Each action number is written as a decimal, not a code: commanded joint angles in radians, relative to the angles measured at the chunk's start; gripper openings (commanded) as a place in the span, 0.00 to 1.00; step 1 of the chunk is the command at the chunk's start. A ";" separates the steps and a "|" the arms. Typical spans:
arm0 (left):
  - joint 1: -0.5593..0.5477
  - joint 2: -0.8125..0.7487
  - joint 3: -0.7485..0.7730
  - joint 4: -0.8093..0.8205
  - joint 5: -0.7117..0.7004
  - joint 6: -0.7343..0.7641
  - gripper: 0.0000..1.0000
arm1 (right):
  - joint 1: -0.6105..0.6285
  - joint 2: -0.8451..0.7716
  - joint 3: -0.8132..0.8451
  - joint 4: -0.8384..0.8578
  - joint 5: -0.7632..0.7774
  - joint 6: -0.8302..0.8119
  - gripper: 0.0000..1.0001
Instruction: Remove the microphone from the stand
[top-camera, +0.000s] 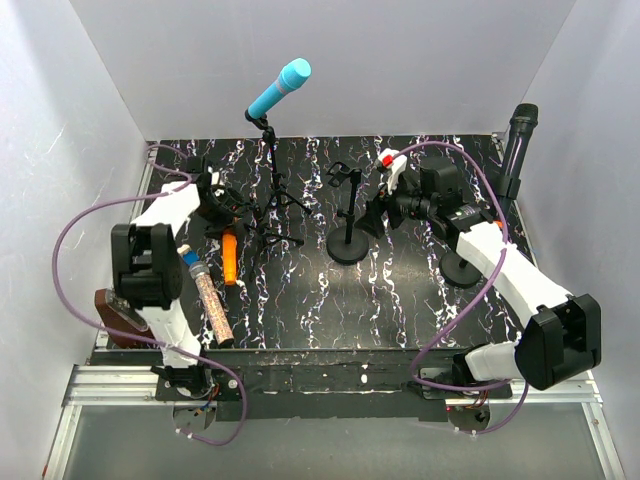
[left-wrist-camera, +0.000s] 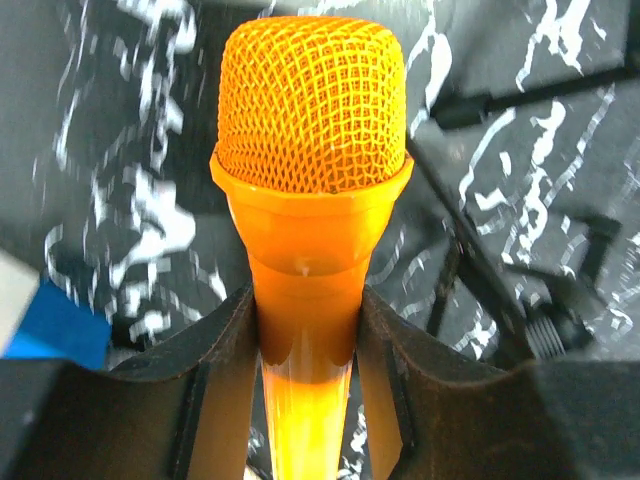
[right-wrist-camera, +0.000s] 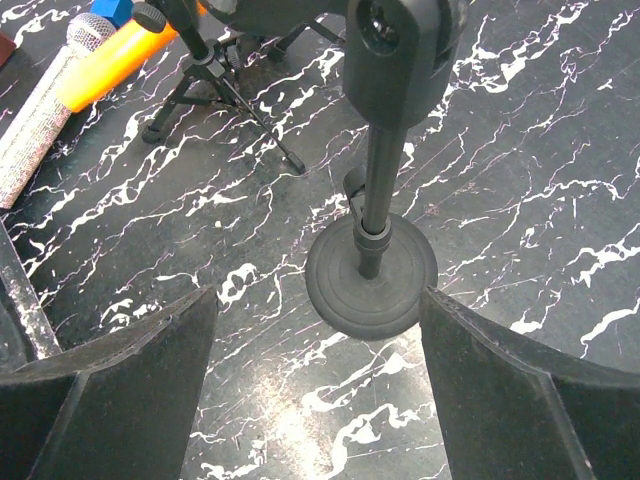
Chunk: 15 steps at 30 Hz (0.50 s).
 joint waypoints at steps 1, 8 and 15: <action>0.000 -0.243 -0.103 -0.078 -0.028 -0.175 0.00 | -0.002 -0.009 0.007 -0.010 -0.009 -0.020 0.87; 0.001 -0.351 -0.294 -0.105 0.007 -0.367 0.00 | -0.002 0.063 0.085 -0.061 -0.055 -0.034 0.86; 0.001 -0.354 -0.341 -0.136 -0.120 -0.382 0.09 | 0.000 0.071 0.093 -0.027 -0.087 -0.029 0.87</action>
